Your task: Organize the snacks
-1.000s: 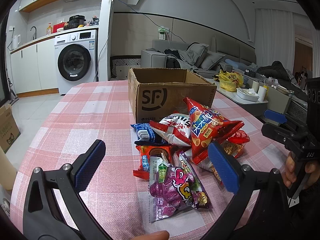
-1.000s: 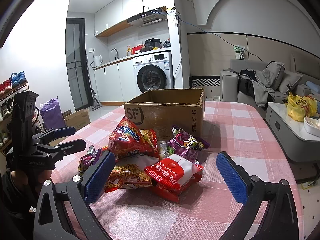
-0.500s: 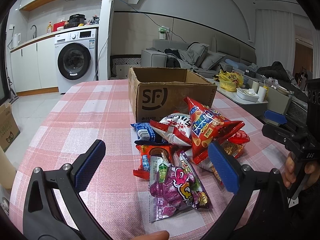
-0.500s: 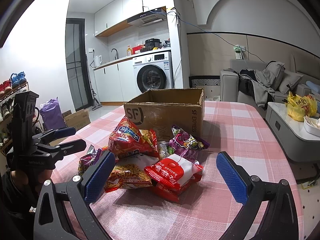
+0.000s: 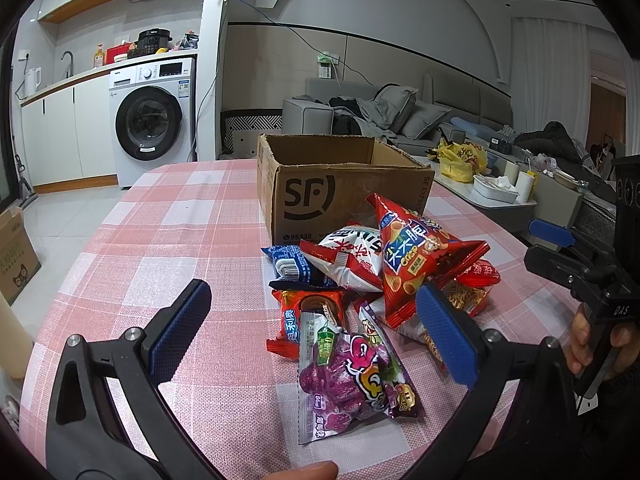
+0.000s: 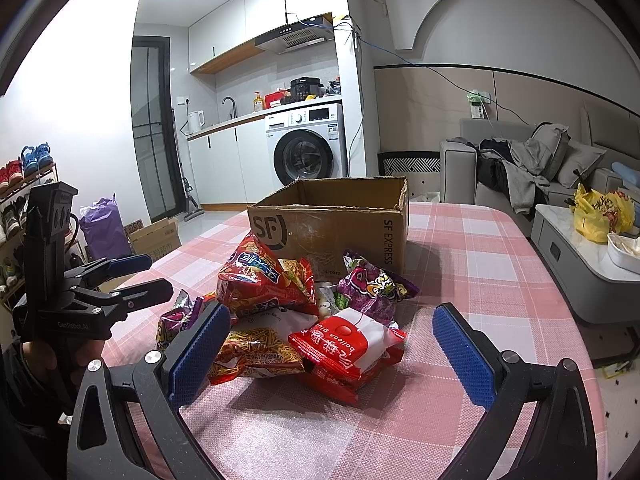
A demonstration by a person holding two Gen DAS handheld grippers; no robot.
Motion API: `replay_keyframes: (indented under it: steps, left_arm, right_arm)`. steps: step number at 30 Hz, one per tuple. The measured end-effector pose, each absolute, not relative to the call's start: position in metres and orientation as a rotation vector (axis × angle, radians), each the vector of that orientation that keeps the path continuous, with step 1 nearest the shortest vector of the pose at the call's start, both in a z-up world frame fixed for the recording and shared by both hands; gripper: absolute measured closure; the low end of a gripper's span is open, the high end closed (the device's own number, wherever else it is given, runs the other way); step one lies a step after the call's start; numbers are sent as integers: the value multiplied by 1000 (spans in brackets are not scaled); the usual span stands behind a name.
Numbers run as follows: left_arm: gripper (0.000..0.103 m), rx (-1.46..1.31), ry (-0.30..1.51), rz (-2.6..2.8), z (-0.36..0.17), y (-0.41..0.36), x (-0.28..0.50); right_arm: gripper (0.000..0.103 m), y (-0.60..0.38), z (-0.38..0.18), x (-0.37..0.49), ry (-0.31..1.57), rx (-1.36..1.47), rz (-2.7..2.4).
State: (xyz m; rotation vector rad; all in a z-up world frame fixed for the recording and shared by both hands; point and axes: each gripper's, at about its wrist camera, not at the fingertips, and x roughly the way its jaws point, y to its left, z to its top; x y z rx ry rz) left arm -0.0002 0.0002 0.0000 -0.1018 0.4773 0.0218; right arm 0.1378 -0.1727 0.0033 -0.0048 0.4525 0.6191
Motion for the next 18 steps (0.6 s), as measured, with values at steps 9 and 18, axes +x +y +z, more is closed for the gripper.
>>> replay_keyframes:
  steps: [9,18]
  left_arm:
    - [1,-102,479,21,0,0,0]
    - [1,-97,485,29,0,0,0]
  right_arm:
    - [0,-173,3,138,453,-5,619]
    - [0,-173,0,141,459,-6,613]
